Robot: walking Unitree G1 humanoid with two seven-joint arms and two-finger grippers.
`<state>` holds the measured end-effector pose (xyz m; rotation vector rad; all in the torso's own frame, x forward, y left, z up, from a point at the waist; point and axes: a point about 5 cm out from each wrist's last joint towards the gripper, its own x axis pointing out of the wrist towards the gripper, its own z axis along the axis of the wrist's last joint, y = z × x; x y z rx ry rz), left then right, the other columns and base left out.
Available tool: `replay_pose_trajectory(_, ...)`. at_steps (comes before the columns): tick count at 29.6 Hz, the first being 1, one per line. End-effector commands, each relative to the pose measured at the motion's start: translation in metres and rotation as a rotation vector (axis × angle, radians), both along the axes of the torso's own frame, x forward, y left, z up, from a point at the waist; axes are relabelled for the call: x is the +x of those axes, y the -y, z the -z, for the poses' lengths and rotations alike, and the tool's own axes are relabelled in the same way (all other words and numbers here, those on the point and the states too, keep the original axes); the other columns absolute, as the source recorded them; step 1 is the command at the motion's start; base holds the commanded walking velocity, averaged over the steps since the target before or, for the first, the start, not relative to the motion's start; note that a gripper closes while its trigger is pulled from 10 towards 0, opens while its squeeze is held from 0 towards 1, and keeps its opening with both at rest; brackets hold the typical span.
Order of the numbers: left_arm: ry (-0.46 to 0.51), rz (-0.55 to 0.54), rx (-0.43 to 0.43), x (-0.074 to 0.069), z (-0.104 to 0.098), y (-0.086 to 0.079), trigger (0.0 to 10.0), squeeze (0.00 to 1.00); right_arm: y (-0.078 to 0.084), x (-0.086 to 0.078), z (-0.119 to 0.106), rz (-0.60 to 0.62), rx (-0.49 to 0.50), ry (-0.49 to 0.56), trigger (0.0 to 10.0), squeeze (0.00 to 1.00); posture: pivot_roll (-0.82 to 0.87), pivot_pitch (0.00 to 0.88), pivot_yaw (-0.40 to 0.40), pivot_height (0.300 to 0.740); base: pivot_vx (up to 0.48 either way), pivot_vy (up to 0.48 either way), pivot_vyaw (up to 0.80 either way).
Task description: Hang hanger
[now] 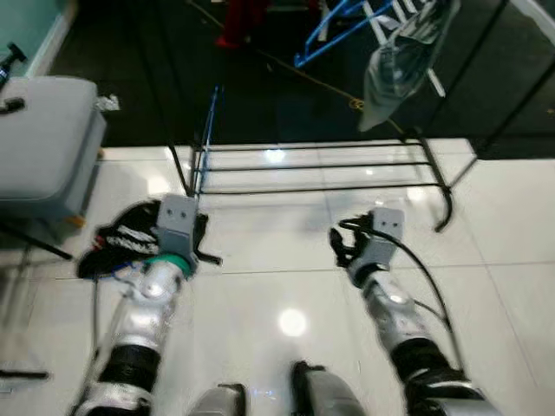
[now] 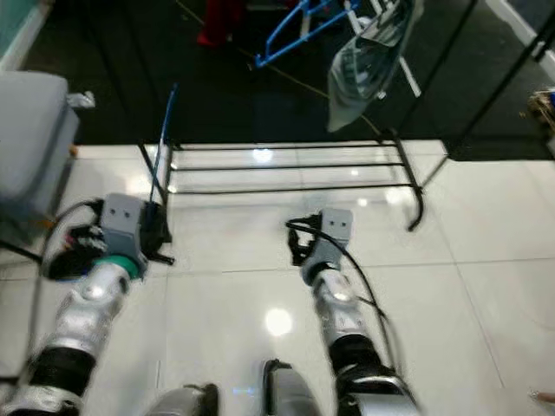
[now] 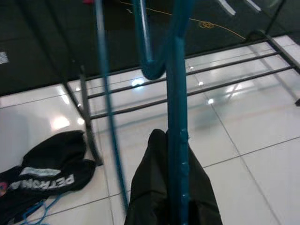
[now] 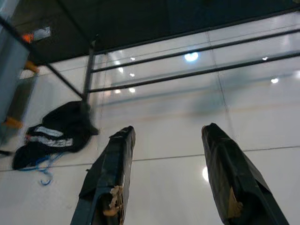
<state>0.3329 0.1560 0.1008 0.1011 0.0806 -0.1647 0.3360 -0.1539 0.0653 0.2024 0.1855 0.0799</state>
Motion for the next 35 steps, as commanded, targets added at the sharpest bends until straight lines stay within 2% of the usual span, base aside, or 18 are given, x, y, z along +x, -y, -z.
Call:
replay_pose_trajectory(1,-0.027,-0.010,0.003,-0.0048,0.0073,-0.0041,10.0,0.00,-0.0011,-0.0031,0.0054,0.000,0.008,-0.022,10.0,0.00,-0.01,0.173,0.042,0.740,0.341,0.000,0.00)
replay_pose_trajectory(35,-0.039,0.025,0.008,-0.0051,0.0043,0.0051,10.0,0.00,-0.0022,-0.0019,0.0035,0.005,0.012,-0.018,10.0,0.00,-0.01,0.183,0.043,0.740,0.342,0.000,0.00)
